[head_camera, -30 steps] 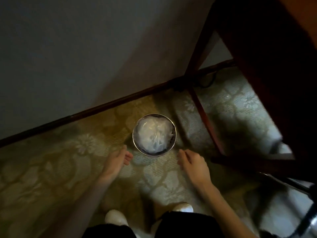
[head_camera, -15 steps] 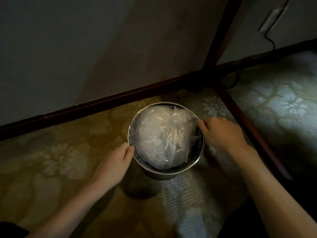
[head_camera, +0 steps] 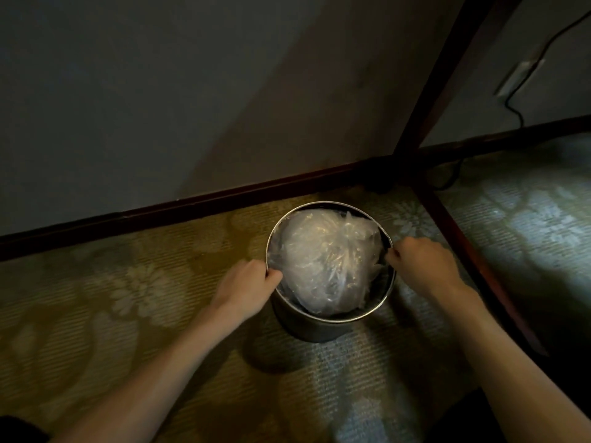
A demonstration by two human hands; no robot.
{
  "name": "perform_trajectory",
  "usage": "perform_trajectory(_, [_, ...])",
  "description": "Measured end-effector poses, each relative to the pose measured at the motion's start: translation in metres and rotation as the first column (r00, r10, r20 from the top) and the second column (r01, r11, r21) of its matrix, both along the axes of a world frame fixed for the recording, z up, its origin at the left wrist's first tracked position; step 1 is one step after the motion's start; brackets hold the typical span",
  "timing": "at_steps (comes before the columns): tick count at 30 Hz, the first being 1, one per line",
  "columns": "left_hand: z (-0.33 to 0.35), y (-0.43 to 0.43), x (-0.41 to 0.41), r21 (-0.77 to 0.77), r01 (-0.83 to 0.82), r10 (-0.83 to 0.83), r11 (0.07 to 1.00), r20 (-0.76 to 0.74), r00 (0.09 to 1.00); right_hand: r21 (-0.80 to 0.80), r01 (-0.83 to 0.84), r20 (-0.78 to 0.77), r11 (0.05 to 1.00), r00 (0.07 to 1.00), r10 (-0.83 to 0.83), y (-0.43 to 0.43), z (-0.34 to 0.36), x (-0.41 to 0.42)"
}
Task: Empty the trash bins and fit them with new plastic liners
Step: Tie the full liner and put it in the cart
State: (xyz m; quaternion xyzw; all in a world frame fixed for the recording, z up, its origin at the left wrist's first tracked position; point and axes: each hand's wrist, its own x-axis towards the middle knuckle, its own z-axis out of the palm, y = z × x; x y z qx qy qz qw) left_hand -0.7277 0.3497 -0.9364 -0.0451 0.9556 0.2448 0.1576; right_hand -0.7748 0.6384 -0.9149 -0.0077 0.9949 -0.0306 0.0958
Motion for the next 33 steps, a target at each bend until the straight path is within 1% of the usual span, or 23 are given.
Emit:
perform_trajectory(3, [0.033, -0.002, -0.006, 0.034, -0.005, 0.006, 0.999, -0.018, 1.000, -0.015, -0.014, -0.097, 1.000, 0.995, 0.012, 0.004, 0.036, 0.004])
perform_trajectory(7, [0.114, -0.014, -0.010, -0.003, 0.014, -0.015, 1.000, -0.209, 0.978, 0.044, -0.046, -0.193, 0.998, 0.980, 0.054, -0.001, 0.119, -0.002])
perform_trajectory(10, [0.179, -0.032, 0.001, 0.020, 0.043, -0.035, 0.999, -0.306, 0.951, 0.050, -0.073, -0.249, 0.996, 0.965, 0.083, -0.017, 0.196, 0.001])
perform_trajectory(14, [0.259, -0.073, 0.021, 0.027, 0.042, -0.026, 0.999, -0.431, 0.902, -0.002, -0.130, -0.299, 0.992, 0.946, 0.123, -0.050, 0.290, 0.013])
perform_trajectory(17, [0.300, -0.120, 0.036, 0.018, 0.002, 0.007, 1.000, -0.464, 0.886, -0.031, -0.208, -0.338, 0.978, 0.923, 0.185, -0.089, 0.320, 0.017])
perform_trajectory(20, [0.307, -0.168, 0.049, -0.001, -0.058, 0.052, 0.998, -0.442, 0.896, -0.078, -0.287, -0.391, 0.955, 0.890, 0.236, -0.139, 0.308, 0.014])
perform_trajectory(22, [0.291, -0.198, 0.059, -0.032, -0.102, 0.079, 0.994, -0.424, 0.902, -0.126, -0.322, -0.389, 0.938, 0.886, 0.252, -0.175, 0.283, 0.010])
perform_trajectory(24, [0.263, -0.226, 0.070, -0.070, -0.141, 0.104, 0.987, -0.386, 0.917, -0.178, -0.343, -0.350, 0.922, 0.898, 0.267, -0.211, 0.249, 0.008])
perform_trajectory(27, [0.207, -0.256, 0.078, -0.116, -0.193, 0.155, 0.974, -0.279, 0.948, -0.208, -0.331, -0.255, 0.920, 0.927, 0.275, -0.253, 0.190, 0.008])
perform_trajectory(31, [0.121, -0.272, 0.076, -0.126, -0.233, 0.216, 0.964, -0.135, 0.967, -0.237, -0.286, -0.052, 0.929, 0.958, 0.282, -0.285, 0.110, 0.008])
perform_trajectory(33, [0.077, -0.276, 0.076, -0.136, -0.246, 0.241, 0.960, -0.056, 0.969, -0.215, -0.263, 0.038, 0.941, 0.960, 0.277, -0.296, 0.072, 0.011])
